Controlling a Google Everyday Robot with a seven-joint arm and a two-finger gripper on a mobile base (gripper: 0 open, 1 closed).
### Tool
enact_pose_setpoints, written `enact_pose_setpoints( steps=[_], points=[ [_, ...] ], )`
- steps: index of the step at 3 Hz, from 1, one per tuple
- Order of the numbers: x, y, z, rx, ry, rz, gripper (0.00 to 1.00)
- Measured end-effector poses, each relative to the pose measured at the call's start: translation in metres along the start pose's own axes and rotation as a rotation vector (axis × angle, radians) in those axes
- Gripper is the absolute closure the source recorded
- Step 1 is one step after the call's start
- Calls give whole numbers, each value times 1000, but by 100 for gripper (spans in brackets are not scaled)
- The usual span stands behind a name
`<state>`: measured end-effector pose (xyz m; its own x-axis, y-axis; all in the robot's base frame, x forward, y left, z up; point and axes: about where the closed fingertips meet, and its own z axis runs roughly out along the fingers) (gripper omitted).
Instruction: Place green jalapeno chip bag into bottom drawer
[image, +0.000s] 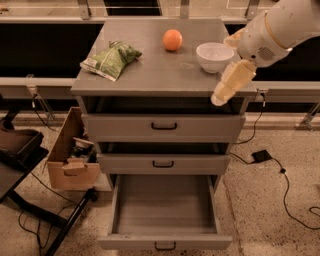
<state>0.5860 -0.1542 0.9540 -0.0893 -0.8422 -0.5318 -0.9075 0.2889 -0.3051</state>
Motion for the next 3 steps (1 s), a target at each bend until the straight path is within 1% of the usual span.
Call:
enact_pose_setpoints(
  steps=[1,2,3],
  points=[
    [-55,-48,50,64,-93,38,0],
    [-59,-52,55,66,-98,33,0],
    [-72,-70,76,71,-119,7,0]
  ],
)
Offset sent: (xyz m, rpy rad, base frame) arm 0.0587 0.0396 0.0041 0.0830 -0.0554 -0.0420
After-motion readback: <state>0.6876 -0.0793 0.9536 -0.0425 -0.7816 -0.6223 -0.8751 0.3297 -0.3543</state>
